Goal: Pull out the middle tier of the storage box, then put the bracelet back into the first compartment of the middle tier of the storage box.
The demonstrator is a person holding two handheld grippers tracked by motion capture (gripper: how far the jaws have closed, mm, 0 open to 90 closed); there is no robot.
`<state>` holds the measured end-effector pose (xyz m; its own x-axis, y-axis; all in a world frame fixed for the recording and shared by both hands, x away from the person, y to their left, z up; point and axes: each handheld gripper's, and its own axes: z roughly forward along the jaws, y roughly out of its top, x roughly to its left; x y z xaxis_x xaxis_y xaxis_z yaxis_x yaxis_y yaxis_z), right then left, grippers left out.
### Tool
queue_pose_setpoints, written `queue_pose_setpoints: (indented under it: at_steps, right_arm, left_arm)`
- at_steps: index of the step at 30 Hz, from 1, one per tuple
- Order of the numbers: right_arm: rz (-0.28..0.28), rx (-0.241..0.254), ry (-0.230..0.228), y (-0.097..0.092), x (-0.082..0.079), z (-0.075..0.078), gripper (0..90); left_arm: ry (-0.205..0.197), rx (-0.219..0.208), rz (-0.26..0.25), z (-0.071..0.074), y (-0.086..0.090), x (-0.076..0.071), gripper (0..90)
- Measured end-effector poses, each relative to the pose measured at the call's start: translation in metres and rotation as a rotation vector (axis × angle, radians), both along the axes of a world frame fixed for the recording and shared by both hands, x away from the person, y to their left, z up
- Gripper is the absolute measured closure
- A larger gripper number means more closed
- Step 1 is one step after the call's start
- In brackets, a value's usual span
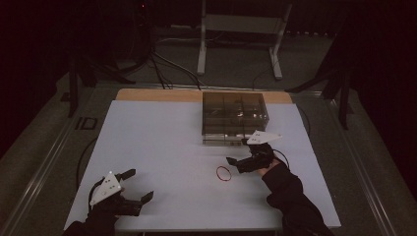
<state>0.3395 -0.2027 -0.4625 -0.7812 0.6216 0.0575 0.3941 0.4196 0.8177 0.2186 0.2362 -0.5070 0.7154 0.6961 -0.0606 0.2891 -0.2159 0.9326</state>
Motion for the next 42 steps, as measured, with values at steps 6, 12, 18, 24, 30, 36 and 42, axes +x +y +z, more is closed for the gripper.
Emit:
queue_pose_setpoints:
  at_steps: [6,12,18,24,30,36,42]
  right_arm:
    - [0.011,0.002,0.006,0.005,-0.004,0.001,6.5]
    - [0.019,-0.009,0.013,0.007,-0.005,-0.001,6.6]
    - [0.027,-0.039,0.027,0.013,-0.006,-0.008,17.6]
    - [0.075,-0.097,0.042,0.016,-0.007,-0.017,45.3]
    - [0.088,-0.138,0.075,0.019,-0.009,-0.023,61.4]
    - [0.084,-0.196,0.101,0.024,-0.009,-0.034,70.8]
    - [0.079,-0.213,0.107,0.027,-0.008,-0.043,75.8]
  left_arm:
    - [0.001,-0.001,0.001,0.0,0.0,-0.001,2.2]
    - [-0.001,-0.003,0.006,0.0,0.002,-0.003,2.2]
    - [-0.003,0.002,0.005,0.001,0.002,-0.004,2.2]
    - [-0.005,0.002,0.007,0.001,0.003,-0.005,2.2]
    - [-0.006,0.004,0.007,0.002,0.003,-0.005,2.2]
    - [-0.002,0.001,0.008,0.001,0.002,-0.006,2.2]
    - [-0.003,0.002,0.008,0.001,0.002,-0.006,2.2]
